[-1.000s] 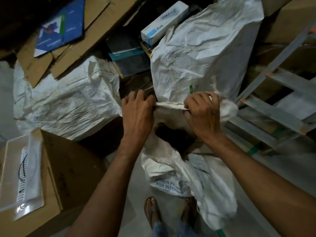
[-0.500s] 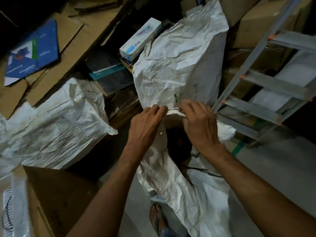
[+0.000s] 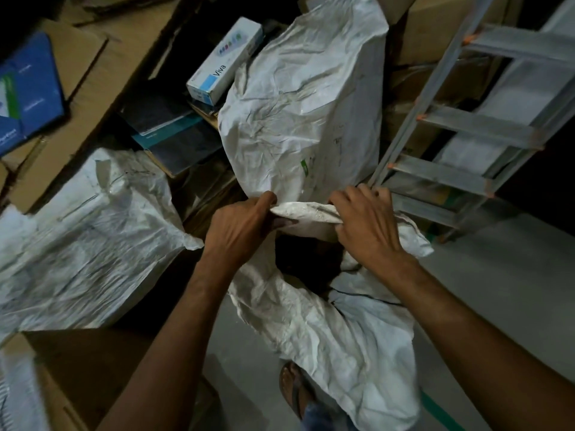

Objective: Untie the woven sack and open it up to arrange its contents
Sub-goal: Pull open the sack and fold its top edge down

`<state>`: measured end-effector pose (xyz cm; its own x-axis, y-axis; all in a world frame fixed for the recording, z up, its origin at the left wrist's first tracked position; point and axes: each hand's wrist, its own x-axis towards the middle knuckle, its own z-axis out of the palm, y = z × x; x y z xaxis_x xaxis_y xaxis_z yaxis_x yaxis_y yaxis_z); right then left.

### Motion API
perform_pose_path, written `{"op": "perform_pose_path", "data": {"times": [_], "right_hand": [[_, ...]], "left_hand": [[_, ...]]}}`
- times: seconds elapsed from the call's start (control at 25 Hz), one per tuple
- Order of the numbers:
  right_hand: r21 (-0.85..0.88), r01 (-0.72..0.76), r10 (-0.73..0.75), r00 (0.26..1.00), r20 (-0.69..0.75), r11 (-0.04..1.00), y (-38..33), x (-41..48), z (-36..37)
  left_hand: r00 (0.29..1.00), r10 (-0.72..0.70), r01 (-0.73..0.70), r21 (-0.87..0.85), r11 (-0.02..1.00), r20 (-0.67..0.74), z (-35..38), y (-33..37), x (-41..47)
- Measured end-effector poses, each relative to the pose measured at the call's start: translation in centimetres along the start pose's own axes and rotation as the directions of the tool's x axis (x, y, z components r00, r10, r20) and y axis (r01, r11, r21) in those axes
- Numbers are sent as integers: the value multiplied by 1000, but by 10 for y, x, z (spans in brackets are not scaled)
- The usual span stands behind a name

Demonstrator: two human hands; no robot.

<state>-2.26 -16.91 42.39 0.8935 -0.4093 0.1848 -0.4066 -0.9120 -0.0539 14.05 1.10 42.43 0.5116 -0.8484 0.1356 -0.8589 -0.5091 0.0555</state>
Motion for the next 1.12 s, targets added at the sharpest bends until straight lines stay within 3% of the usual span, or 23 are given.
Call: {"op": "perform_pose_path", "data": {"times": [0.08,0.16,0.28,0.4,0.48,0.68,0.76,0.88,1.0,1.12], "right_hand": [[87,-15,17,1000,-23,996,-4,2,1],[143,3,4,999,-45,990,-4,8,1],[46,1,8,983,-186,999,-1,5,3],[62,-27,50,912,-408,998,-4,-19,26],[74,-14,46,891,-452,997,-7,-38,52],[50,-19,38,911,-410,999,-4,-55,88],[77,-20,48,924,-380,997,-1,-53,88],[108,-36,60,974,-220,993,2,-46,81],[239,-39,63,994,-90,970,8,-37,71],[287,-90,108,993,-45,954,19,-27,62]], "left_hand": [[994,4,1,53,999,-107,7,9,0],[972,98,-92,37,995,-216,14,22,-1],[952,223,-223,25,975,-211,21,36,-2],[954,146,-162,-41,986,-261,20,44,2],[969,63,-102,-158,982,-238,17,48,3],[997,-76,74,-456,887,14,37,32,-10],[988,-114,147,-383,912,107,50,26,-14],[998,-59,58,-98,993,-3,65,36,-23],[999,43,-44,-67,997,-17,70,53,-26],[990,-70,82,-93,992,121,77,55,-22]]}}
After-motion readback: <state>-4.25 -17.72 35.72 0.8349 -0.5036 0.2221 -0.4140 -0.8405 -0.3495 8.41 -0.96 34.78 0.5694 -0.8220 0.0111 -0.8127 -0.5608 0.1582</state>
